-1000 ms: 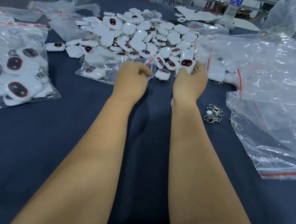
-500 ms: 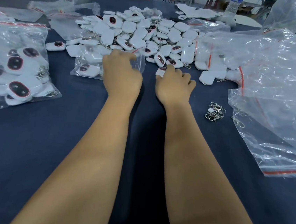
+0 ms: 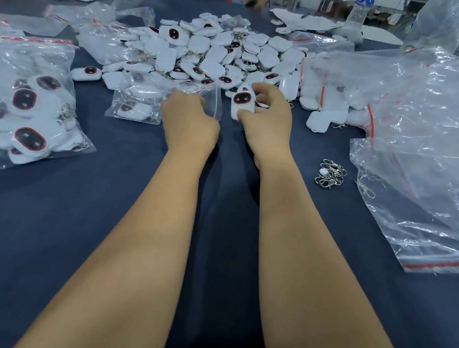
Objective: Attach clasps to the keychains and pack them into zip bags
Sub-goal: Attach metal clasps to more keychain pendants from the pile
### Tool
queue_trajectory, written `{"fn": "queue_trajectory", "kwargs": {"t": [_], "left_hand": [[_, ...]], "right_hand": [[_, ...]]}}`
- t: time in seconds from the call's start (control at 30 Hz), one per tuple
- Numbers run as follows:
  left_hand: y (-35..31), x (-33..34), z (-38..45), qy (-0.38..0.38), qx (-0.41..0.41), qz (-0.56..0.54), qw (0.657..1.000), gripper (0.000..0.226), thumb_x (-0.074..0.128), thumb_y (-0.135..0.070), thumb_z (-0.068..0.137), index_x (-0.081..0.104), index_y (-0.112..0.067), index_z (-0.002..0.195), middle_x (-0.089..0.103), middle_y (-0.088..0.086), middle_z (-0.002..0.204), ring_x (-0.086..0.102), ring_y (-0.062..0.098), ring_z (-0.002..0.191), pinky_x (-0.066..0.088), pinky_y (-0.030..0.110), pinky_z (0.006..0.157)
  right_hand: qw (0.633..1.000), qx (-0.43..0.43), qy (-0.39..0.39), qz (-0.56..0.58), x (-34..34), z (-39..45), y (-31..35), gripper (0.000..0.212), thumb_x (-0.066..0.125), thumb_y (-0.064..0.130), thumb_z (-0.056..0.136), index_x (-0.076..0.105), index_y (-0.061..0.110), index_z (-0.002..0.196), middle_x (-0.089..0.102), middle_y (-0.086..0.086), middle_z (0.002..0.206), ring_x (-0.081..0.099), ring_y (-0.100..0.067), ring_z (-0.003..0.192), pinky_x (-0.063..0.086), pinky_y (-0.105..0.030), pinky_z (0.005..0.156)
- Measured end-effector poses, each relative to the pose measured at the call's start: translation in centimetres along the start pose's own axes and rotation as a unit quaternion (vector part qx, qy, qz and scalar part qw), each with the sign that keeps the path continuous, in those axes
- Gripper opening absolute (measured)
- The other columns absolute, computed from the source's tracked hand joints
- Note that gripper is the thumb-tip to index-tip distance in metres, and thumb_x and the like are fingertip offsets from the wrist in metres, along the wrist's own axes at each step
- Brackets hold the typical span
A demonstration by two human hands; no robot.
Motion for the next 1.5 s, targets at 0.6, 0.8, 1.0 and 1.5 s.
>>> {"fn": "queue_trajectory", "kwargs": {"t": [0.6,0.8,1.0,1.5], "left_hand": [[0.2,0.3,0.2,0.046,-0.045,-0.247,0.967,0.027,0.059,-0.006,0.086,0.074,-0.014,0.108,0.073,-0.002,0.090,0.065,0.003,0.077,0.054,0.024,0.079],[-0.1,0.7,0.1,0.080,-0.032,-0.223,0.971,0.036,0.052,0.001,0.077,0.075,-0.016,0.099,0.071,0.002,0.086,0.060,0.014,0.073,0.050,0.024,0.067],[-0.4,0.4,-0.2,0.091,-0.047,-0.290,0.951,0.036,0.042,0.000,0.071,0.075,-0.013,0.079,0.063,-0.008,0.054,0.053,0.012,0.051,0.041,0.022,0.055],[-0.7,0.7,-0.2,0.121,-0.090,-0.348,0.925,0.025,0.059,-0.032,0.068,0.059,-0.026,0.044,0.056,-0.007,0.052,0.047,0.012,0.042,0.039,0.021,0.051]], "right_hand": [[0.978,0.017,0.049,0.200,1.2,-0.4,0.9,0.023,0.056,-0.007,0.088,0.057,0.009,0.105,0.070,-0.002,0.082,0.066,-0.018,0.072,0.054,-0.028,0.069],[0.963,0.100,0.073,0.239,1.2,-0.6,0.7,0.023,0.047,-0.006,0.095,0.051,0.005,0.115,0.063,-0.015,0.092,0.065,-0.015,0.059,0.053,-0.023,0.054],[0.974,0.086,0.087,0.190,1.7,-0.2,0.1,0.033,0.046,-0.012,0.089,0.054,0.005,0.117,0.065,-0.015,0.096,0.066,-0.020,0.065,0.058,-0.035,0.067],[0.984,0.065,0.100,0.132,1.9,-0.7,0.2,0.030,0.051,-0.011,0.084,0.058,0.017,0.092,0.065,-0.004,0.076,0.061,-0.006,0.053,0.049,-0.021,0.049]]}}
Point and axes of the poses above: each hand's wrist, its own z-axis towards the middle knuckle, its own x-axis out of the palm, y = z × x, the point moved 3 cm from there along z, towards the middle knuckle
